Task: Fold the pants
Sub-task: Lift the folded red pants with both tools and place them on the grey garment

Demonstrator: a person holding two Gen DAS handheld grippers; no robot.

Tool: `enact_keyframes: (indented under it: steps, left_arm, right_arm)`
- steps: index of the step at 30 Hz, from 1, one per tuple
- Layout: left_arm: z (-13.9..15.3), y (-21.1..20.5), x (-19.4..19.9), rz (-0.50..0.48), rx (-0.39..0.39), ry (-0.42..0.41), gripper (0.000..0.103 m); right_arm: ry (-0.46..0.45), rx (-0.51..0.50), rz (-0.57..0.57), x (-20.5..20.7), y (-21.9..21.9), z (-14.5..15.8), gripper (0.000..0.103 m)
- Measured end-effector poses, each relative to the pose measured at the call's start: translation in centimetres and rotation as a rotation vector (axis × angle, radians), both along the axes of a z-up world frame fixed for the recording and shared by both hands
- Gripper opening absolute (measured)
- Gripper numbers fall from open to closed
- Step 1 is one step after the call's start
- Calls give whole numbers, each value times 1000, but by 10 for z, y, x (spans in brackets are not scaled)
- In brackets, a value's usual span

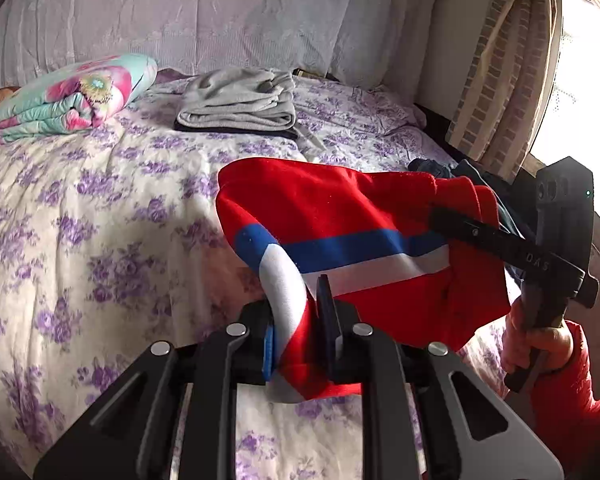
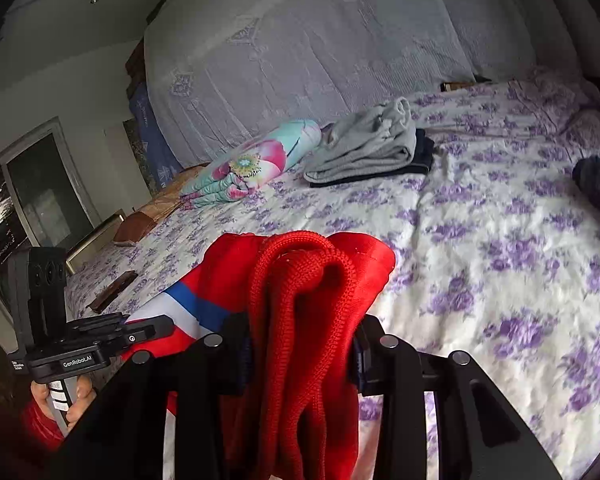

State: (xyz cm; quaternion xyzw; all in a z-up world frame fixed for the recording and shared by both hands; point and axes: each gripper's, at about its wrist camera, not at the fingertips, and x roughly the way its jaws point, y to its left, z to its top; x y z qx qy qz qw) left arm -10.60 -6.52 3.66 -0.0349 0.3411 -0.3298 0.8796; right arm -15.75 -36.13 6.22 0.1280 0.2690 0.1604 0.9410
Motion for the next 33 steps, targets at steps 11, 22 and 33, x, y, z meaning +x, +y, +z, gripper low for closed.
enact_keyframes:
  steps: [11,22,33]
  left_arm:
    - [93,-43,201,66,7,-105,16]
    - [55,-82,460,332,41,50,20]
    - [-2,-44,444,397,-178,-20,69]
  right_arm:
    - [-4,0,1,200,-25,80,37]
    - [130,132,-197,497,-80,49,56]
    - [-358,148,-319,423,-87,46,89]
